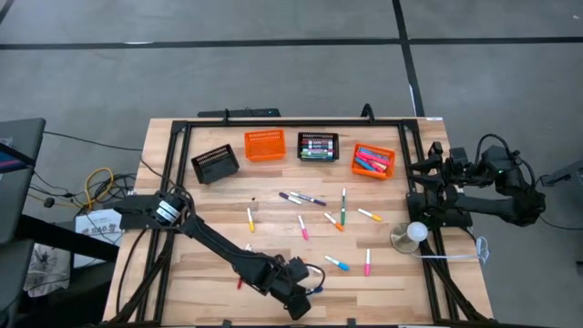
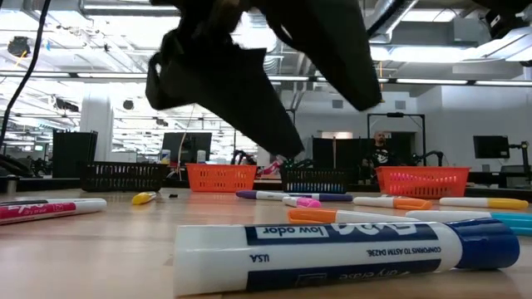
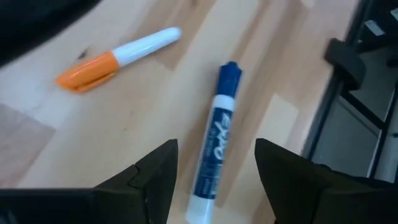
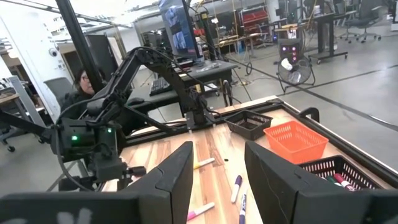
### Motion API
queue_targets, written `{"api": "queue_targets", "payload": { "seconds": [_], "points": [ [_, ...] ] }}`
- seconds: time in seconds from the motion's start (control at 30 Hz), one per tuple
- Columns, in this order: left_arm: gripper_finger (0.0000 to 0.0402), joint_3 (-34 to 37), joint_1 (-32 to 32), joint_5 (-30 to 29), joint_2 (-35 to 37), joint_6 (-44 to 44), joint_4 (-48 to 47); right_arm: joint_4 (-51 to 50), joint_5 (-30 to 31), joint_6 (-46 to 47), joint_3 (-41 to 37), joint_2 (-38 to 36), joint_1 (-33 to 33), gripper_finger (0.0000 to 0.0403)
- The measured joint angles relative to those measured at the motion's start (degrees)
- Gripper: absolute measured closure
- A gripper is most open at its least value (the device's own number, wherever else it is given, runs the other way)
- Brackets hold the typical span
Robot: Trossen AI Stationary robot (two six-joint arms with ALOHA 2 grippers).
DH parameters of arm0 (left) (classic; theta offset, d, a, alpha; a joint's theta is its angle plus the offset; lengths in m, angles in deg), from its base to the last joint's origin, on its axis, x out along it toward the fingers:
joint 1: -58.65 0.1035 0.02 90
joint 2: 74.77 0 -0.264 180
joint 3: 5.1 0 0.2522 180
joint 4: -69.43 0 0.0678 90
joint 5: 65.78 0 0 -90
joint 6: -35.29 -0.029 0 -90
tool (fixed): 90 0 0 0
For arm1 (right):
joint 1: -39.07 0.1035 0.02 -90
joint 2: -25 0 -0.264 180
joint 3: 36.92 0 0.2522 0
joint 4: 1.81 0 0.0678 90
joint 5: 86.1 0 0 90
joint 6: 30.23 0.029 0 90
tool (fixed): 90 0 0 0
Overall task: Pick & Place Markers
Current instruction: Put the white blue marker into the middle black bin
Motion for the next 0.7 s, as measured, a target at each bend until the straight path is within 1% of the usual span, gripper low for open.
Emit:
{"api": "queue_targets", "payload": {
  "seconds": [0.1, 0.27, 0.7],
  "points": [
    [0.0188, 0.0, -0.5, -0.5, 0.0, -0.1, -0.1, 0.0, 0.0, 0.0, 0.0, 0.0, 0.0, 0.0266],
    [0.0188, 0.0, -0.2, -0.8, -0.4, -0.8, 2.8, 0.0, 0.0, 0.0, 0.0, 0.0, 0.0, 0.0268],
    [0.0188, 0.1, 0.8, 0.0, -1.2, -2.9, 3.0, 0.0, 0.0, 0.1, 0.0, 0.0, 0.0, 0.0269]
  ]
}}
